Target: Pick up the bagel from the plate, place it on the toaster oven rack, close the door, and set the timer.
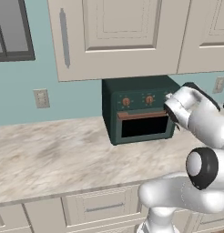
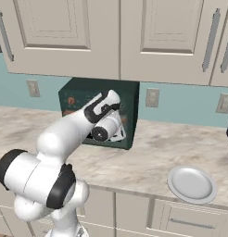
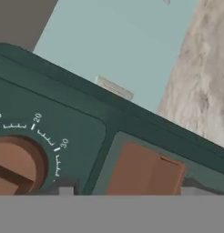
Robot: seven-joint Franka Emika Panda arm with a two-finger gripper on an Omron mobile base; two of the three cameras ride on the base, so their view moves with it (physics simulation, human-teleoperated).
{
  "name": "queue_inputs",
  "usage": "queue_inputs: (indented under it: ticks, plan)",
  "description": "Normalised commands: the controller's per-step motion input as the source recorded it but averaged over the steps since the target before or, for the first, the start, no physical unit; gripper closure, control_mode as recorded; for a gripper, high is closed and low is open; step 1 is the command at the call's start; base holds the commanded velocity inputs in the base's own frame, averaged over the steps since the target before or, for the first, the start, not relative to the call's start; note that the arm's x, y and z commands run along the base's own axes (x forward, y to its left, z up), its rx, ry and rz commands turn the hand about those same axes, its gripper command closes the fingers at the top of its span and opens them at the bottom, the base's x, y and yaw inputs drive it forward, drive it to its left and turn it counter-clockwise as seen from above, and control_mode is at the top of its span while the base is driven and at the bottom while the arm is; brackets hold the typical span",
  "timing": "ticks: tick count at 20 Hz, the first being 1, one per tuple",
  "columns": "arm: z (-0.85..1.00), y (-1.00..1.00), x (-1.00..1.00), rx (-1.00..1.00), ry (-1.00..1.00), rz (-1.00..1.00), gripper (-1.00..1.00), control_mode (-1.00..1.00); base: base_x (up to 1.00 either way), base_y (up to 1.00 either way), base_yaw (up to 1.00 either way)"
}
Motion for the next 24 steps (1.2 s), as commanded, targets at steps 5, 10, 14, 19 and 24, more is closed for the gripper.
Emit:
queue_inputs:
  ticks: [5, 10, 14, 19, 24]
  plan:
    - [1.0, -1.0, 0.0, 0.32, 0.19, -0.13, -1.0, -1.0, 0.0, 0.0, 0.0]
    - [1.0, -1.0, 0.0, 0.38, 0.15, -0.05, -1.0, -1.0, 0.0, 0.0, 0.0]
    - [1.0, -1.0, -0.02, 0.41, 0.12, -0.01, -1.0, -1.0, 0.0, 0.0, 0.0]
    - [1.0, -1.0, -0.04, 0.43, 0.06, 0.0, -1.0, -1.0, 0.0, 0.0, 0.0]
    - [1.0, -1.0, -0.14, 0.41, 0.15, -0.01, -1.0, -1.0, 0.0, 0.0, 0.0]
